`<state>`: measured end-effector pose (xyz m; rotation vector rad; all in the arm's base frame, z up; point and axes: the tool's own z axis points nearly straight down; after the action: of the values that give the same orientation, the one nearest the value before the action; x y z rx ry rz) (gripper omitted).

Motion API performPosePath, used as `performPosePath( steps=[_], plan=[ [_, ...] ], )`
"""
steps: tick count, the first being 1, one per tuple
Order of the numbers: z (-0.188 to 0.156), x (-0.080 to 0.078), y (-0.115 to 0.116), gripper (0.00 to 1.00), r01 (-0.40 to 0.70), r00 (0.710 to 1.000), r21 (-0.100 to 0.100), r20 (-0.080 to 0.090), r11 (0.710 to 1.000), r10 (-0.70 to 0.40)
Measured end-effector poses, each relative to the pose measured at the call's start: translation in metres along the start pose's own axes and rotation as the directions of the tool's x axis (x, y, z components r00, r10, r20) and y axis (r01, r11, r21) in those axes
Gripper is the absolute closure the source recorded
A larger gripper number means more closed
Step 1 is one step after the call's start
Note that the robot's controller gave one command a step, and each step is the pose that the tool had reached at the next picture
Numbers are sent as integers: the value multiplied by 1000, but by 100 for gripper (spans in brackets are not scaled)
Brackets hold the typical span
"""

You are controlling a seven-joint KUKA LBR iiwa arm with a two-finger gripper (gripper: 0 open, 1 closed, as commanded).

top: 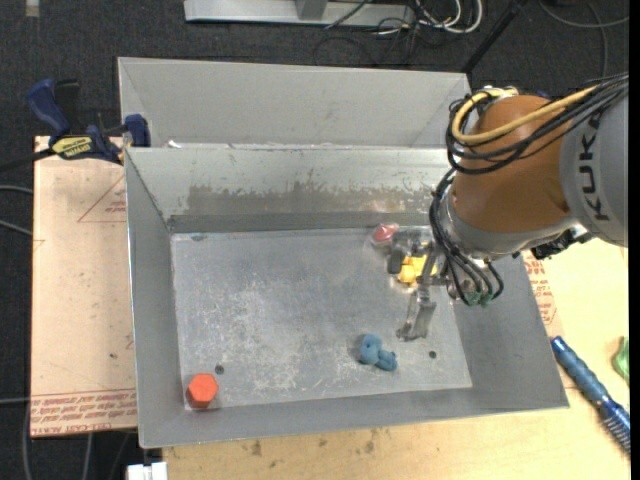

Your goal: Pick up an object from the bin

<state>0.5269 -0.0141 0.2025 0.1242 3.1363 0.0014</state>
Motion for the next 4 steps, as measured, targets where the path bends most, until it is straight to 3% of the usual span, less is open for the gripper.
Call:
performPosePath(
  steps=[1, 2, 3, 4],
  plan=[
    [111, 43, -32, 0, 244, 970, 0, -1, 970, -244],
    [133, 4, 12, 0, 627, 779, -2, 1, 779, -627],
    [98, -15, 3, 0, 452, 892, 0, 3, 892, -452],
    [133, 29, -18, 0, 521, 854, -1, 1, 854, -521]
  ],
)
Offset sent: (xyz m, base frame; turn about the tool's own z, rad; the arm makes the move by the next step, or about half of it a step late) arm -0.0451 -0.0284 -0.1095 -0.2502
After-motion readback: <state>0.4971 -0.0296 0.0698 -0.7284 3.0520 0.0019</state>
